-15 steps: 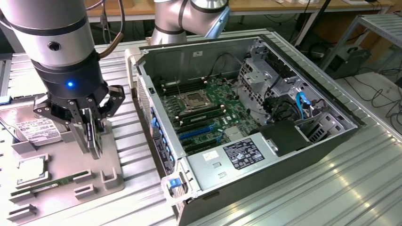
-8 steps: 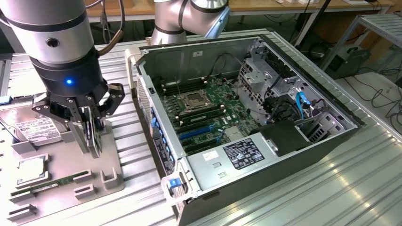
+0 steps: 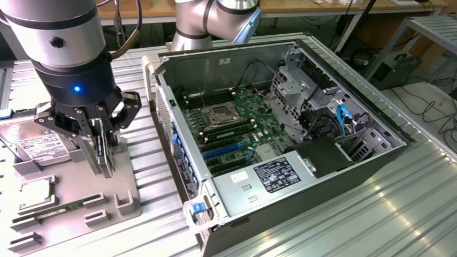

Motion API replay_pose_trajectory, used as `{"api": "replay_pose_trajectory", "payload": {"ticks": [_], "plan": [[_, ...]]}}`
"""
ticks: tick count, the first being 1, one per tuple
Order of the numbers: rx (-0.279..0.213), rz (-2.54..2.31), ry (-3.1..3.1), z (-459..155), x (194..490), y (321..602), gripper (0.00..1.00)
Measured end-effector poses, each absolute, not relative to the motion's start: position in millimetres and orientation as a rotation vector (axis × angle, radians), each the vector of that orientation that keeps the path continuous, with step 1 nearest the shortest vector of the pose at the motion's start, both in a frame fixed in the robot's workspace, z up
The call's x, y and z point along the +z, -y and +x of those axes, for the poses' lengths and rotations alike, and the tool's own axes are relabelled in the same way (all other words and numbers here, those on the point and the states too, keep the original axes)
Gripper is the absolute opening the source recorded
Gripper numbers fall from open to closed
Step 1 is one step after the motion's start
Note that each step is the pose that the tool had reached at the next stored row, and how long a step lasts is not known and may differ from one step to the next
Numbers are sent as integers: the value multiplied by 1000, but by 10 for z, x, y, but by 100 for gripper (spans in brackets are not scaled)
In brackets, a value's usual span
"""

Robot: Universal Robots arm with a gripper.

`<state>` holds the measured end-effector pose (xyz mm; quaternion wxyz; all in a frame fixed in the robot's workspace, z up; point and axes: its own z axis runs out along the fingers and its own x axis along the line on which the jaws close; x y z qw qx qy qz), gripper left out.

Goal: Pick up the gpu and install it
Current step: 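Pick up the gpu and move the gpu toward the slot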

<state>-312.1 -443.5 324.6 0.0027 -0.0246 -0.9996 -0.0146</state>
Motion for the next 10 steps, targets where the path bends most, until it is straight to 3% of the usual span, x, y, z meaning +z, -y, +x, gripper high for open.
{"api": "replay_pose_trajectory", "payload": {"ticks": [10], "plan": [[-48, -77, 3135, -3120, 3328, 4436, 28]]}}
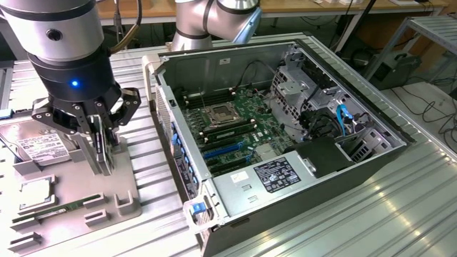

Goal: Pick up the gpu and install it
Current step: 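Pick up the gpu and move the gpu toward the slot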

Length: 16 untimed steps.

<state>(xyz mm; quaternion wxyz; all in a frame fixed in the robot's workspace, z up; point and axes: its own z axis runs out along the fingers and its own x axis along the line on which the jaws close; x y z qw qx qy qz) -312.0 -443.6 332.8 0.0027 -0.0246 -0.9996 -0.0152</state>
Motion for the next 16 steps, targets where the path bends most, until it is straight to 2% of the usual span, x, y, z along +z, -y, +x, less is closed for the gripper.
{"api": "replay_pose_trajectory", "payload": {"ticks": [16], "plan": [[-51, -77, 3135, -3119, 3438, 4438, 28]]}}
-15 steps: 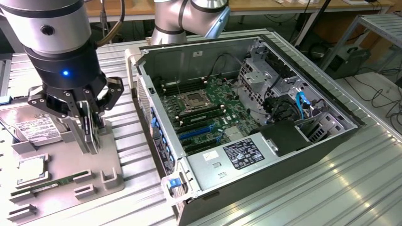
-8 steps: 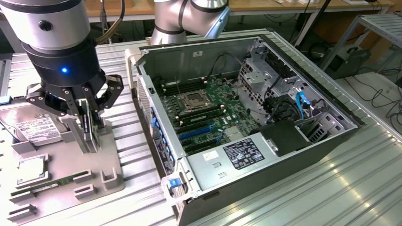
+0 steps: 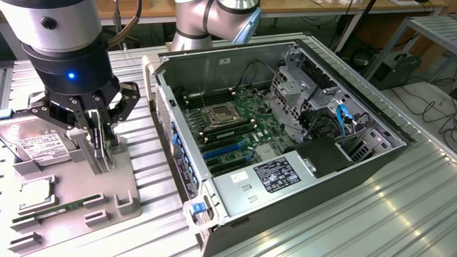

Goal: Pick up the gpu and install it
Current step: 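Pick up the gpu and move the gpu toward the slot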

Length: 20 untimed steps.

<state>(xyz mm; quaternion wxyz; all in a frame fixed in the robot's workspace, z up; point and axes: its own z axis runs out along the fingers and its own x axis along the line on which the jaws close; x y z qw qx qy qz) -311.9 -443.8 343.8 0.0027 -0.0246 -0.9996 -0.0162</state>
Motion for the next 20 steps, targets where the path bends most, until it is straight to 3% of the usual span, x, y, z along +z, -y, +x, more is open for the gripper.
{"api": "replay_pose_trajectory", "payload": {"ticks": [20], "plan": [[-53, -77, 3135, -3119, 3615, 4439, 28]]}}
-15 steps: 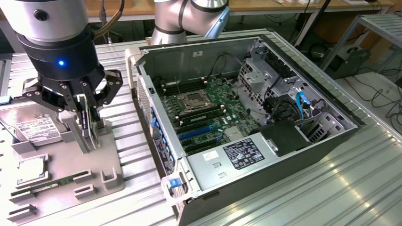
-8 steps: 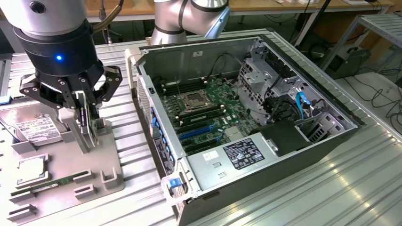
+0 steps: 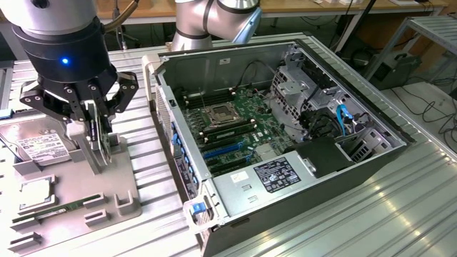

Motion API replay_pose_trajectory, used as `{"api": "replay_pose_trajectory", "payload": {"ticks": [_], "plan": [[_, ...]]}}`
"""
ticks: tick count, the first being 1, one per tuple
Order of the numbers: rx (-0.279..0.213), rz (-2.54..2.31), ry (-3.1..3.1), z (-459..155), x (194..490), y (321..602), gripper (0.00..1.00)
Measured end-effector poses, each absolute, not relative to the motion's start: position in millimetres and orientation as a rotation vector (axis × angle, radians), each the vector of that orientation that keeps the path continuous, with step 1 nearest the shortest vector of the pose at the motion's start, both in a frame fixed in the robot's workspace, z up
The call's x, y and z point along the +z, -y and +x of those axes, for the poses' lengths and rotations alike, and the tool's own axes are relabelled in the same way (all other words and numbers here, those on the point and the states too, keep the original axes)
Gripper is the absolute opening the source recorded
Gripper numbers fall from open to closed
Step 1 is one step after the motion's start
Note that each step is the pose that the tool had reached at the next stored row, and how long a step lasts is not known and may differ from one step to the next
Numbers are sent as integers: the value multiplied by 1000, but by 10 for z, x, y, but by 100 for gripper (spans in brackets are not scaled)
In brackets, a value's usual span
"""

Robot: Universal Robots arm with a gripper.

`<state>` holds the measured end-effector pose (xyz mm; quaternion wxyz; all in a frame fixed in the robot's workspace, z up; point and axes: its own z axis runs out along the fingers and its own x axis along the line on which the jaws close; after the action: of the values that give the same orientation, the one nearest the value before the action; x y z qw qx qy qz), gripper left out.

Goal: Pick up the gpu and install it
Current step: 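Pick up the gpu and move the gpu toward the slot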

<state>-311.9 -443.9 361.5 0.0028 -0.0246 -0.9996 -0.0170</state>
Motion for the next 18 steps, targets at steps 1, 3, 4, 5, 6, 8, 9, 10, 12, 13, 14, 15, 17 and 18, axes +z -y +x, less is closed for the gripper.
{"api": "replay_pose_trajectory", "payload": {"ticks": [1, 3, 4, 5, 6, 8, 9, 10, 12, 13, 14, 15, 17, 18], "plan": [[-53, -77, 3135, -3119, 3620, 4438, 28], [-53, -77, 3135, -3119, 3632, 4438, 28], [-53, -77, 3135, -3119, 3639, 4438, 28], [-53, -77, 3135, -3119, 3646, 4438, 28], [-53, -77, 3135, -3119, 3653, 4438, 28], [-54, -77, 3135, -3119, 3669, 4438, 28], [-54, -77, 3135, -3119, 3675, 4438, 28], [-54, -77, 3135, -3119, 3681, 4438, 28], [-54, -77, 3135, -3119, 3692, 4438, 28], [-54, -77, 3135, -3119, 3697, 4438, 28], [-54, -77, 3135, -3119, 3702, 4438, 28], [-54, -77, 3135, -3119, 3707, 4439, 28], [-54, -77, 3135, -3119, 3719, 4438, 28], [-54, -77, 3135, -3119, 3725, 4439, 28]]}}
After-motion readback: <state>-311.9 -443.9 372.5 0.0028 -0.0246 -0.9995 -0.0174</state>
